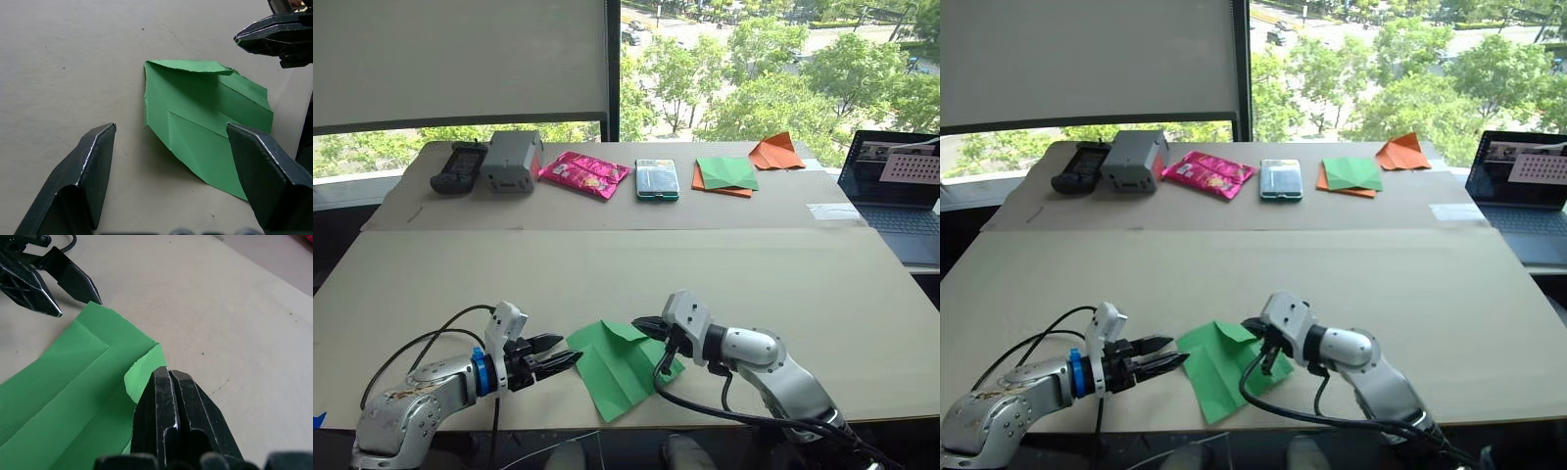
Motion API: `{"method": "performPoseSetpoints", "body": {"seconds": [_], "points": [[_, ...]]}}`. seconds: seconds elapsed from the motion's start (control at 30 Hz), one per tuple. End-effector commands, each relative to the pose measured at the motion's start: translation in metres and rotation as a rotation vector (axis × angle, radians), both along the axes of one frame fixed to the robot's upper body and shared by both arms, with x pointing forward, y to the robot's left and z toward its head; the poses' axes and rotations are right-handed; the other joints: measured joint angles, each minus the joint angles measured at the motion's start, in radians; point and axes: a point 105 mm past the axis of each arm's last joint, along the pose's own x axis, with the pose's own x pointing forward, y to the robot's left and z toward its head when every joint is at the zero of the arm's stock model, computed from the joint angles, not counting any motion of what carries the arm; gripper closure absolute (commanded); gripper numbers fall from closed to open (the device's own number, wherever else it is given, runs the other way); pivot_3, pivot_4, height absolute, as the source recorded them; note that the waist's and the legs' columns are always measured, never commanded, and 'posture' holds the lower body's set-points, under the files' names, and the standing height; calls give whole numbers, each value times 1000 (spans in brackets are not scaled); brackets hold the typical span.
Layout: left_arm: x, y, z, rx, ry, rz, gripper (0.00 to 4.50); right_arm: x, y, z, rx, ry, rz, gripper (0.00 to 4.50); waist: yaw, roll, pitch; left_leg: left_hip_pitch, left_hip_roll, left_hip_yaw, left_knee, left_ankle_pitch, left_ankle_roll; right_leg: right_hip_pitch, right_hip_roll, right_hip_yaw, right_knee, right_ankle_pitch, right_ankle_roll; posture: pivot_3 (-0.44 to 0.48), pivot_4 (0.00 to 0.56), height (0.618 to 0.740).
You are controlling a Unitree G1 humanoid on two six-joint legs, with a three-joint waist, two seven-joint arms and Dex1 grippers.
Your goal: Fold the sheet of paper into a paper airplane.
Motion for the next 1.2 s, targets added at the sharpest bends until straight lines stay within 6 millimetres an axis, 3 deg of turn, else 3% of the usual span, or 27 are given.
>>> {"method": "performPoseSetpoints", "body": {"seconds": [0.03, 0.13, 0.33, 0.53, 0.8, 1.2], "points": [[1, -3, 7, 10, -43, -10, 681, -3, 8, -3, -6, 3, 52, 4500, 1, 0, 0, 0, 0, 0, 0, 0, 0, 0, 0, 0, 0, 0, 0, 0, 150, 740], [0, -4, 6, 7, -38, -4, 681, -4, 7, -24, -100, 19, 61, 4500, 1, 0, 0, 0, 0, 0, 0, 0, 1, 0, 0, 0, 0, 0, 0, 0, 150, 740], [0, -7, 4, 10, -34, -4, 681, -4, 2, -43, -161, 53, 51, 4500, 0, 0, -1, 1, 0, 0, 0, 0, 0, 1, 0, 0, 0, 0, 0, 0, 150, 740], [0, -14, 3, -4, -34, -18, 681, -4, 0, -47, -162, 70, 25, 4500, 1, 0, -1, 1, 0, 0, 0, 0, 0, 1, 0, 0, 0, 0, 0, 0, 150, 740], [7, -17, 3, 5, -48, -17, 3150, -5, 3, -45, -150, 77, 21, 4500, 0, 0, -1, 1, 0, 0, 0, 0, 0, 1, 0, 0, 1, 0, 0, 0, 150, 740], [25, -15, 2, 190, -127, -83, 3150, -6, 7, -39, -134, 88, -7, 4500, 0, 0, -2, 1, 0, 0, 0, 0, 0, 1, 0, 0, 1, 0, 0, 0, 150, 740]]}}
